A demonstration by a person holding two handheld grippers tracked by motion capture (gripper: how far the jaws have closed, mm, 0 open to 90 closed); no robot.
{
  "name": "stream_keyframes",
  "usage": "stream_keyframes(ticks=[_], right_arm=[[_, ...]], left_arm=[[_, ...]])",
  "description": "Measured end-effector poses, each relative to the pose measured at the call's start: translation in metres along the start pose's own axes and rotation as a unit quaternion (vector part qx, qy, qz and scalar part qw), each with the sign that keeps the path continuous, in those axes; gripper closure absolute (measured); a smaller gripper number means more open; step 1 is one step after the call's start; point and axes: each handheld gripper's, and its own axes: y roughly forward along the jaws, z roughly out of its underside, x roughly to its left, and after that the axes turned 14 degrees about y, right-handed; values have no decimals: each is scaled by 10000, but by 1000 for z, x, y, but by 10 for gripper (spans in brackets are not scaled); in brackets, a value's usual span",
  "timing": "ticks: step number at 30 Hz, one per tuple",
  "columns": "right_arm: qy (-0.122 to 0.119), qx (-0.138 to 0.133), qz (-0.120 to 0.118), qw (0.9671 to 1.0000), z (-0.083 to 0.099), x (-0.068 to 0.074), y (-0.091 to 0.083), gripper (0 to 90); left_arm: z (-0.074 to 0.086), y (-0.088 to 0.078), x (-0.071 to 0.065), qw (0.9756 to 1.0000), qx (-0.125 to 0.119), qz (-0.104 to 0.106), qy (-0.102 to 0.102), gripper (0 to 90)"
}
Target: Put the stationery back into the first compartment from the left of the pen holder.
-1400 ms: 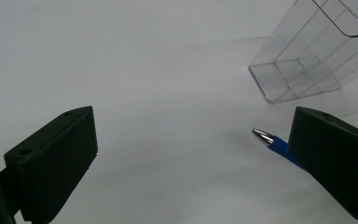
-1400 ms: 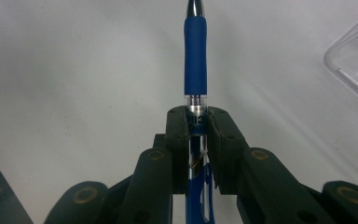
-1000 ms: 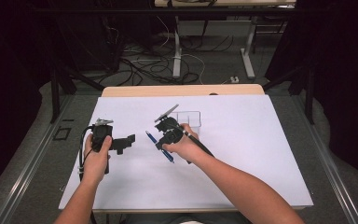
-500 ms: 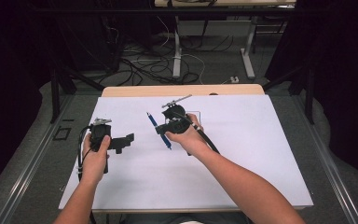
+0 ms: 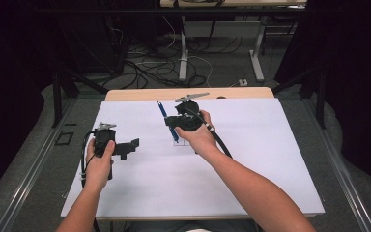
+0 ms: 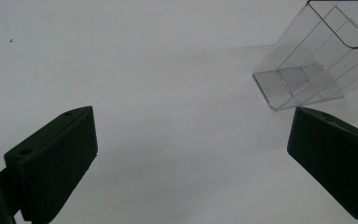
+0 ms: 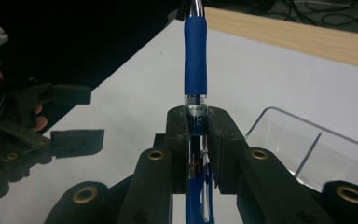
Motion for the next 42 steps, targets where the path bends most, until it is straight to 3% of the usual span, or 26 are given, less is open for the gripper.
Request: stream_keyframes(ticks=[10,20,31,42], right_arm=[[19,-470,214,9987,-8,-7,-5,796],[52,-648,458,9968,-14,-18,-6,796],[33,-845,681,9941,-18,-28,6,796],[-100,-994,740,9922,-20,-34,15,796]], left_arm=[[0,1,0,10000,7,19,3,16],[0,2,-1,10000,21,28,-3,16],[1,2,-1,10000,31,32,3,16],[1,2,0,10000,38,38,-7,16]])
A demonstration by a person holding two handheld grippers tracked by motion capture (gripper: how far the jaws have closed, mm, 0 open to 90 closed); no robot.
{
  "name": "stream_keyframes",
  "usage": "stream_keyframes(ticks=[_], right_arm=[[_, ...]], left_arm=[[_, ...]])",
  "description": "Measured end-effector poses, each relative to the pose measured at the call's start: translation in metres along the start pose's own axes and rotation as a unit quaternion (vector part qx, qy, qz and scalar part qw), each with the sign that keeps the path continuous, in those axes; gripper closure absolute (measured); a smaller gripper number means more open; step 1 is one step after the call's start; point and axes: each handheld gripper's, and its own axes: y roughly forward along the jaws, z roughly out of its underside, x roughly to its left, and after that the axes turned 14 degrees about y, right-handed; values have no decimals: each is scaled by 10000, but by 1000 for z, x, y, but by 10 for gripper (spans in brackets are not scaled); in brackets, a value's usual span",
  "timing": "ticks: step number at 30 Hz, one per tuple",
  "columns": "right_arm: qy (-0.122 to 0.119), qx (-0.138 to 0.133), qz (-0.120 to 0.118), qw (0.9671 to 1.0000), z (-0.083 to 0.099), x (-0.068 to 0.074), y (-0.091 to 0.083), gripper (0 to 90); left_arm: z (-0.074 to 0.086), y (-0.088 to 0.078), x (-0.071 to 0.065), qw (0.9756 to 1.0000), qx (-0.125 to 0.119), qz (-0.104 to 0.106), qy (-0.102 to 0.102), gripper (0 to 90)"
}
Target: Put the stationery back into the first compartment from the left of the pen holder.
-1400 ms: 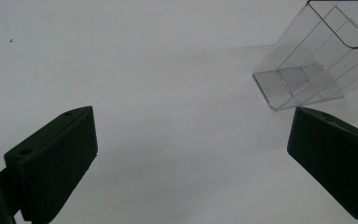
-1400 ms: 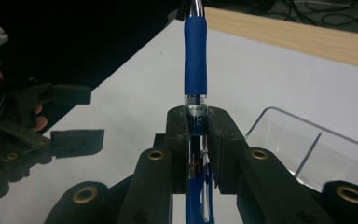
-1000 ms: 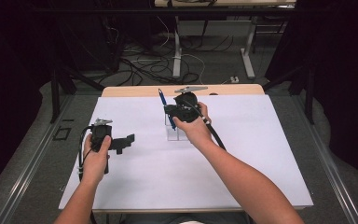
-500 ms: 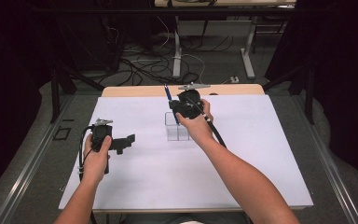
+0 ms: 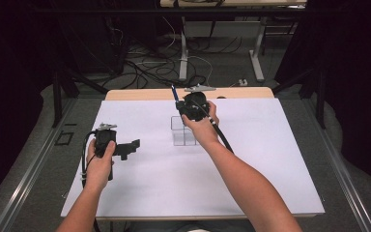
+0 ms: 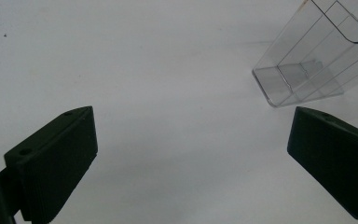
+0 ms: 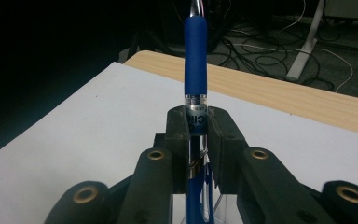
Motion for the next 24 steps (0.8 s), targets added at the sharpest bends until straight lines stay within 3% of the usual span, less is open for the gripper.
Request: stream_keyframes(ticks=[7,24], right_arm=[[-113,-96,0,9999,2,2,8,796],[-338,23,-6,9994,11,9,21,796]], left_arm=[[0,0,0,10000,-9,25,-17,16],[0,-2,0,10000,-1,73,-31,16]])
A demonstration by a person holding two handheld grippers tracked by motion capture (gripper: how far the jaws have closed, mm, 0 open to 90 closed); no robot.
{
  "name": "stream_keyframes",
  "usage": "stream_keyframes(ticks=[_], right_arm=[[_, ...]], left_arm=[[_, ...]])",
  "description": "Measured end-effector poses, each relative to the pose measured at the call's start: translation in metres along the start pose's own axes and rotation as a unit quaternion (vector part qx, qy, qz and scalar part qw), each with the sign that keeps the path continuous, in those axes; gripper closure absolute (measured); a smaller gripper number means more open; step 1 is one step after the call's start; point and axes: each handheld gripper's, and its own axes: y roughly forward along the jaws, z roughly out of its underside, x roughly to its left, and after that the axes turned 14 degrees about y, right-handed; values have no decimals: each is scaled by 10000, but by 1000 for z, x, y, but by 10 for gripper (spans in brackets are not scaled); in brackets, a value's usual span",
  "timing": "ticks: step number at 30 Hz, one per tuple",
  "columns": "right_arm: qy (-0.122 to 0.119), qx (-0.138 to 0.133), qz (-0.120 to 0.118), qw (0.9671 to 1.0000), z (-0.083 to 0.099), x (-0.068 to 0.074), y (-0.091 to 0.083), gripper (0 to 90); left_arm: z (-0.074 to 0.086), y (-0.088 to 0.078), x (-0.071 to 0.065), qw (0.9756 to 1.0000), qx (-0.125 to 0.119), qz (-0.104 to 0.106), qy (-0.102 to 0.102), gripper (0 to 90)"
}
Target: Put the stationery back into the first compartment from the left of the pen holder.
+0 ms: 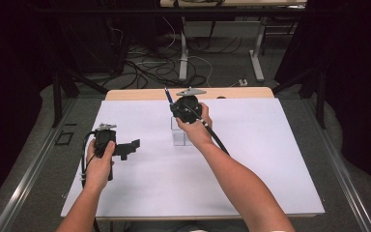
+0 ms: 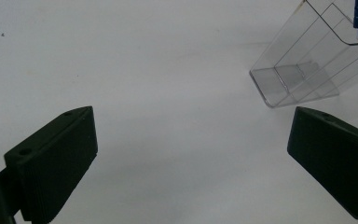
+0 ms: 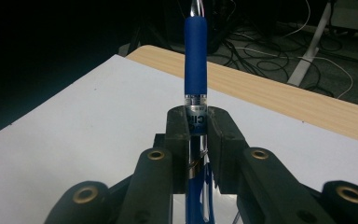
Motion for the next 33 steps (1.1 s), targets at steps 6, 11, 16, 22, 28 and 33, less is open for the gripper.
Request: stream_keyframes(ticks=[6,11,16,22,28,33], right_arm=[[-13,68,33,10000,3,2,2,795],[-55,119,32,9999,5,2,3,796],[-14,162,32,9999,9,1,4,796],[-20,207,55,9998,13,-1,6,796],[-23,269,45,9996,14,-2,6,795],[-11,274,31,9996,15,-3,7,795]], left_arm=[[0,0,1,10000,-24,-16,-1,16],[0,0,0,10000,-27,-13,5,16],[0,0,0,10000,-16,-10,6,16],[0,1,0,10000,-9,-9,5,16],[0,1,0,10000,-17,-13,2,16],[0,1,0,10000,-17,-12,1,16]])
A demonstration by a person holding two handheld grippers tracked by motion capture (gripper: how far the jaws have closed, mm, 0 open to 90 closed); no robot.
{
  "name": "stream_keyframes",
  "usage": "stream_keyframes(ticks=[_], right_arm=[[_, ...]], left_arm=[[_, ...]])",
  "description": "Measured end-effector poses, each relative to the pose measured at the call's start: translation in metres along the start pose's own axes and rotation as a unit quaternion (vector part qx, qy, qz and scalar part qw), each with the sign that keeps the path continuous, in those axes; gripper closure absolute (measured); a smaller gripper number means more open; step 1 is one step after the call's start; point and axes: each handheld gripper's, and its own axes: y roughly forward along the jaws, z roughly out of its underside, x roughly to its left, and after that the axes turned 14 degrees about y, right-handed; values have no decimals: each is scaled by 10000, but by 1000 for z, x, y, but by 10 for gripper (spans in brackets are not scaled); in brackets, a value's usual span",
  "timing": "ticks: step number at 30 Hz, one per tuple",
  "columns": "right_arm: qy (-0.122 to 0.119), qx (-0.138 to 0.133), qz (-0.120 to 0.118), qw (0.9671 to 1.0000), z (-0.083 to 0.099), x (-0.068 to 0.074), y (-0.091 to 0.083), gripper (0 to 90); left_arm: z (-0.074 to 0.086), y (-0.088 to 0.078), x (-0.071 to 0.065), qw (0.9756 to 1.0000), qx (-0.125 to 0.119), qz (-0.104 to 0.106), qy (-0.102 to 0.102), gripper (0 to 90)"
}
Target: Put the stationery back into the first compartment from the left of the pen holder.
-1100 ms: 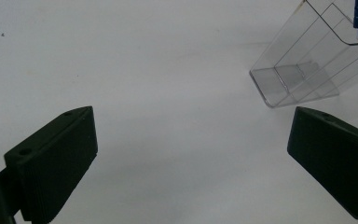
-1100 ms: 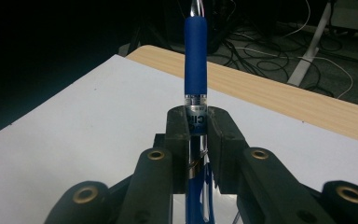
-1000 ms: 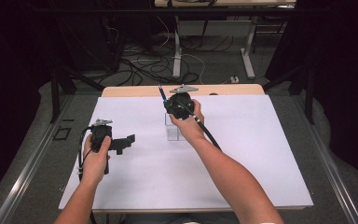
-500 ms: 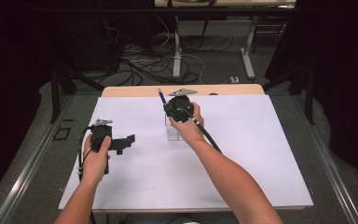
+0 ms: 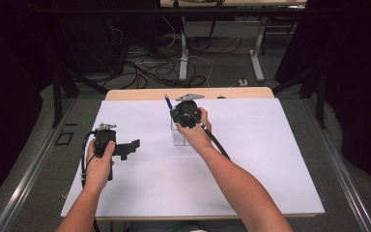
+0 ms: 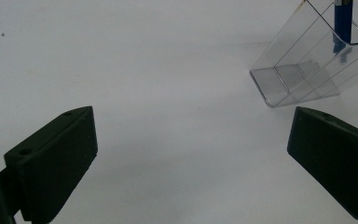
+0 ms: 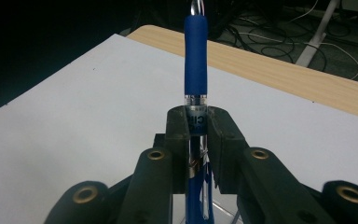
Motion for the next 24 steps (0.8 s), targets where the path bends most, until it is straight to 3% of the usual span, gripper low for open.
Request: stream_keyframes(ticks=[7,15,24], right_arm=[[104,92,3,9999,0,-2,-1,790],[231,-15,-237,9995,-4,-3,-7,585],[116,37,-297,9995,-8,-2,-23,402]], left_arm=[[0,0,0,10000,11,-4,2,16],[0,-1,1,10000,43,15,15,16],[-1,-1,1,10000,-21,-19,-4,16]])
